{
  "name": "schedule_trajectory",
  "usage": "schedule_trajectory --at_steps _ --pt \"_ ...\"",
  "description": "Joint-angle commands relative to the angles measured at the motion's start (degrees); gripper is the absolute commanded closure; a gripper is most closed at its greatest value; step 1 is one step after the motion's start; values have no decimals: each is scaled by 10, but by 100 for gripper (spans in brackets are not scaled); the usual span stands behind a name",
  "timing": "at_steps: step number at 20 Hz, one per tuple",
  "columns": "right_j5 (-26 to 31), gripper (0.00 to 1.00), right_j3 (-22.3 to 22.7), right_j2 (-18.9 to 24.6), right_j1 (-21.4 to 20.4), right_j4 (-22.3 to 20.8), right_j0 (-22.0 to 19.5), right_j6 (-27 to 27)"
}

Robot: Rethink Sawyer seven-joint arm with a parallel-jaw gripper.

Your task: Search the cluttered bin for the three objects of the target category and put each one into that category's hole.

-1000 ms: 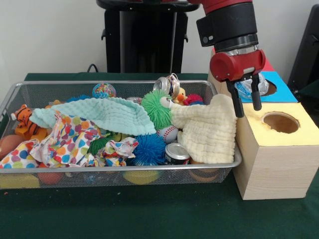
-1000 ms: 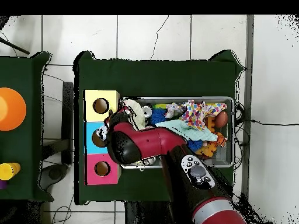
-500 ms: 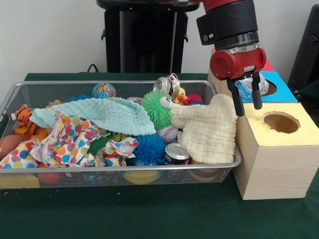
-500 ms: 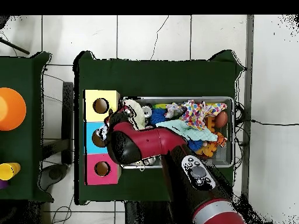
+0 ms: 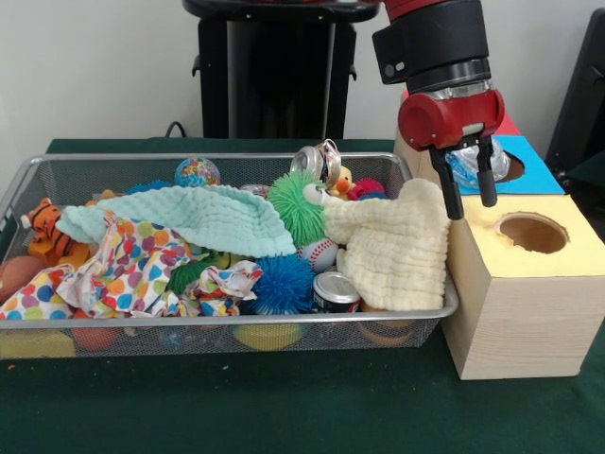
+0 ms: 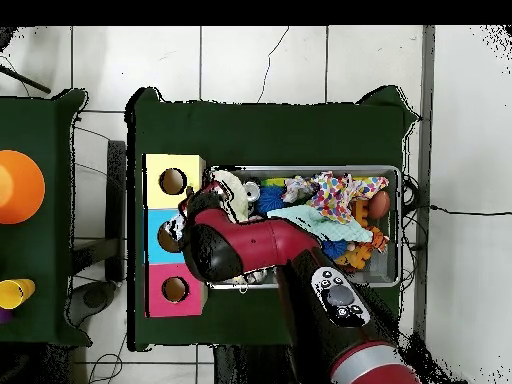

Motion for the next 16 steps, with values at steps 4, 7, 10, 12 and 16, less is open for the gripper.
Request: schedule_trajectory --at_steps 4,7,10,12,16 --pt "15 0 51 44 0 -20 -45 94" --pt "18 0 56 44 -5 -20 -48 91" --pt "23 0 62 47 -11 -19 -51 89" --pt "22 0 63 41 -13 -21 -49 86" --pt "8 0 63 23 -18 -27 -34 86"
